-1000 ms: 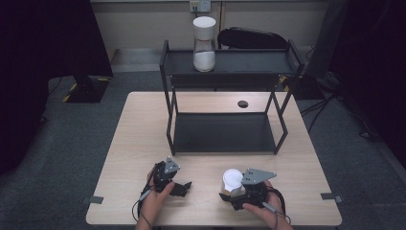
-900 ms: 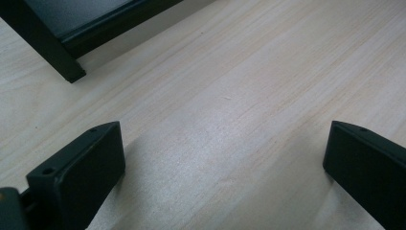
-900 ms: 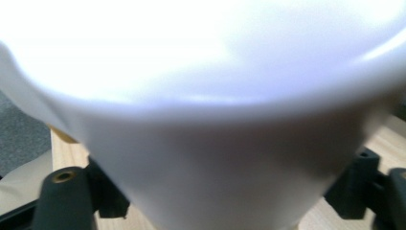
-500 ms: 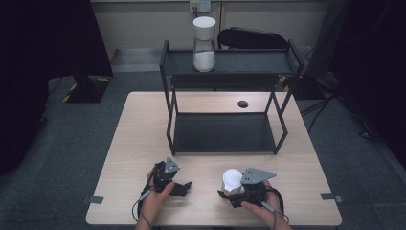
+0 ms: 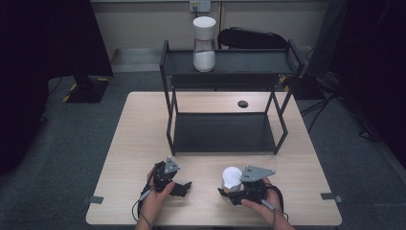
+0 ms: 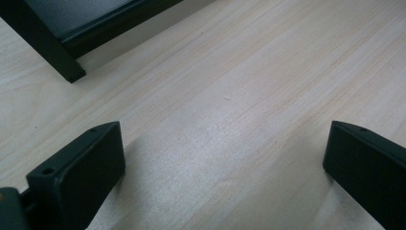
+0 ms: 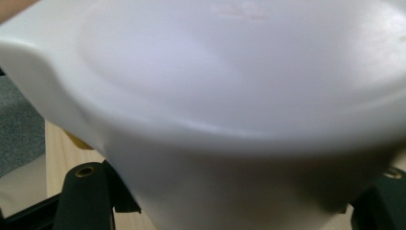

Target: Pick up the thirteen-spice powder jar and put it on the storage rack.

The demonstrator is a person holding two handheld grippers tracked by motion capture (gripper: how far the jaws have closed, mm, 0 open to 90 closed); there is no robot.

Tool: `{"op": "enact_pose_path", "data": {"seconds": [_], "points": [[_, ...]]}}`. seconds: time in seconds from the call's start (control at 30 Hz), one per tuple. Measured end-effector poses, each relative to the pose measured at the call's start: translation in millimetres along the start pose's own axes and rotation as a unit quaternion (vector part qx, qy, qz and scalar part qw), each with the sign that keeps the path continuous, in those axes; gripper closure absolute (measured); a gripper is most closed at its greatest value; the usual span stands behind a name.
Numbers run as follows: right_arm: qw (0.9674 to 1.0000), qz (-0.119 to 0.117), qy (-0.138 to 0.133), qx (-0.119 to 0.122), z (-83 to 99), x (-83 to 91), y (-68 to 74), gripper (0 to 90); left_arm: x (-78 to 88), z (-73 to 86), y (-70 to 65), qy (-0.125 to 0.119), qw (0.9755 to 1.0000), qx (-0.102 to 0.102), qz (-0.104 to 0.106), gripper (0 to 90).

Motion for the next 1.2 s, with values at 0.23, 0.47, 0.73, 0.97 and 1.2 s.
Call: {"op": "enact_pose_path", "data": {"seconds": [0.23,0.47,0.73,0.97,1.2], "points": [[0.9999,0.011,0.000,-0.008,-4.7,5.5,-9.7,29.3,0.0,0.0,0.0,0.000,1.0000,0.000,0.000,0.0],[0.9991,0.033,-0.003,-0.024,-8.4,9.6,-22.5,29.4,0.0,0.0,0.0,0.000,1.0000,0.000,0.000,0.0],[0.9979,0.049,-0.003,-0.041,-15.0,8.4,-38.7,29.5,0.0,0.0,0.0,0.000,1.0000,0.000,0.000,0.0],[0.9976,0.053,-0.001,-0.045,-22.4,7.7,-50.3,29.5,0.0,0.0,0.1,0.000,1.0000,0.000,0.000,0.0],[0.9974,0.048,-0.005,-0.053,-35.7,11.6,-63.1,29.6,0.0,0.0,0.0,0.000,1.0000,0.000,0.000,0.0]]}}
Point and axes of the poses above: each handheld gripper's, and its own axes: x roughly backward along the jaws, z roughly out of its underside, y roughly to its left, the point moved 10 cm from there along -x, roughly forward along the jaws, and after that the axes turned 10 degrees about y, right-handed, at the moved point
